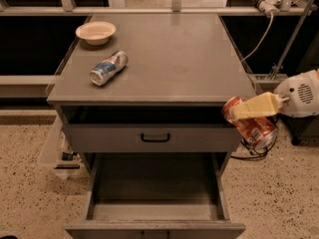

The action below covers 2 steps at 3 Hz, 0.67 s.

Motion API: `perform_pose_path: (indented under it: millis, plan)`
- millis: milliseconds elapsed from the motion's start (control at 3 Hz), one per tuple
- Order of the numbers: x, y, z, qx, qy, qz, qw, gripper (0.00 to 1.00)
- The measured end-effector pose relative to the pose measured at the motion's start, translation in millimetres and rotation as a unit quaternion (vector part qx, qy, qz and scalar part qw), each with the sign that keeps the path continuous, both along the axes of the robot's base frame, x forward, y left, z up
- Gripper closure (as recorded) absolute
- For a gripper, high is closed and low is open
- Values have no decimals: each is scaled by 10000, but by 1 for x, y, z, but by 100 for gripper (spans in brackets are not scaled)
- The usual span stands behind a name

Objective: Place coke can into middle drawer

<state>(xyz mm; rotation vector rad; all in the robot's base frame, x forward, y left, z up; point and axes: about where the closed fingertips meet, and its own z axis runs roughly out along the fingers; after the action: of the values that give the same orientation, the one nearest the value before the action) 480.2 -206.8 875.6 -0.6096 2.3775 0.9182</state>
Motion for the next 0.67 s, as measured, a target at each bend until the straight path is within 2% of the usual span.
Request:
perform_pose_path:
  millis: [333, 667]
  plan:
    - [-13, 5, -36, 25, 288, -59, 9996, 100]
    - [-33, 20, -123, 233, 749, -212, 9967, 100]
